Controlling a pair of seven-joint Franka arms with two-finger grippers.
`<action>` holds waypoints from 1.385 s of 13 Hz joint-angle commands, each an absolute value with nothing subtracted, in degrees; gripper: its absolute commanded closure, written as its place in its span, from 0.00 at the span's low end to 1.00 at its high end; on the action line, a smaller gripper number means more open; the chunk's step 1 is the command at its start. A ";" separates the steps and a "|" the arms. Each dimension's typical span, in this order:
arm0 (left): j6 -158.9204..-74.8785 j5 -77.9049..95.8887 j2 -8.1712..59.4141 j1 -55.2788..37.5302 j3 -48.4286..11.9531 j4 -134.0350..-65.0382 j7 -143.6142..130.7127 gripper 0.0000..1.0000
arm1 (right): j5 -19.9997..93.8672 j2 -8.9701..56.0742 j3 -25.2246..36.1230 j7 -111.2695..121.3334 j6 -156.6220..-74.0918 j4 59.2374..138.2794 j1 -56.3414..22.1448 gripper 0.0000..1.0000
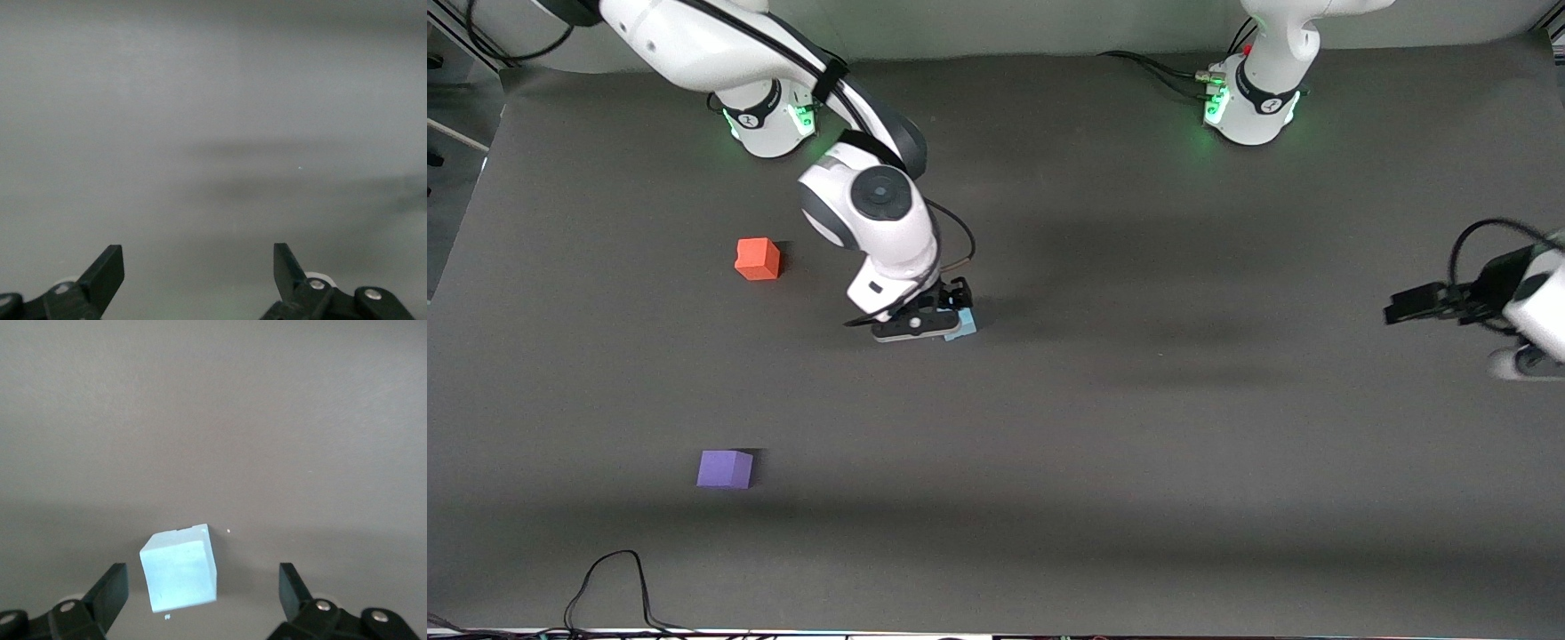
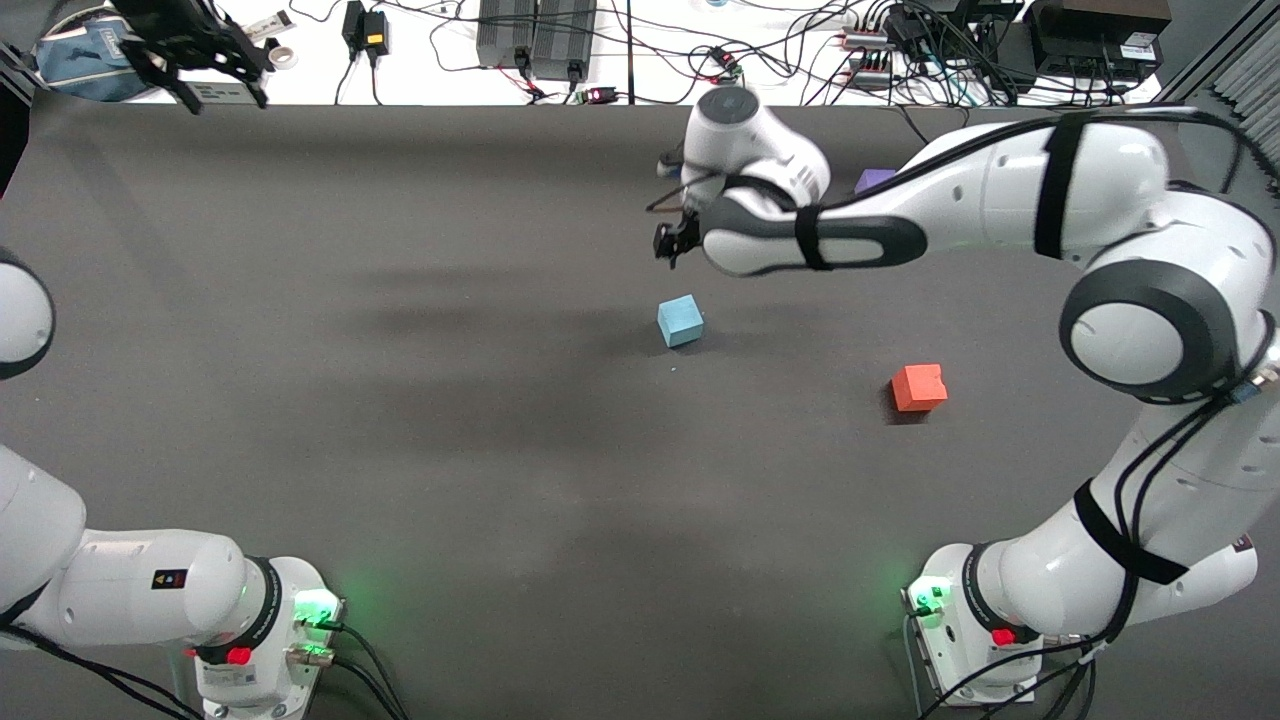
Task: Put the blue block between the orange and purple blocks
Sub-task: 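Grasp the blue block with the right gripper while the left gripper withdraws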
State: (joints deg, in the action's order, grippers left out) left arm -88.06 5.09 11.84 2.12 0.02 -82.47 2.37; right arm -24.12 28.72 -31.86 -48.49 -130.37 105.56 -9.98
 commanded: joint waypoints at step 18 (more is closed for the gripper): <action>-87.71 -0.18 1.14 -1.50 -0.35 -89.03 1.76 0.00 | -35.73 27.62 -33.31 -64.03 -137.38 111.88 -6.43 0.79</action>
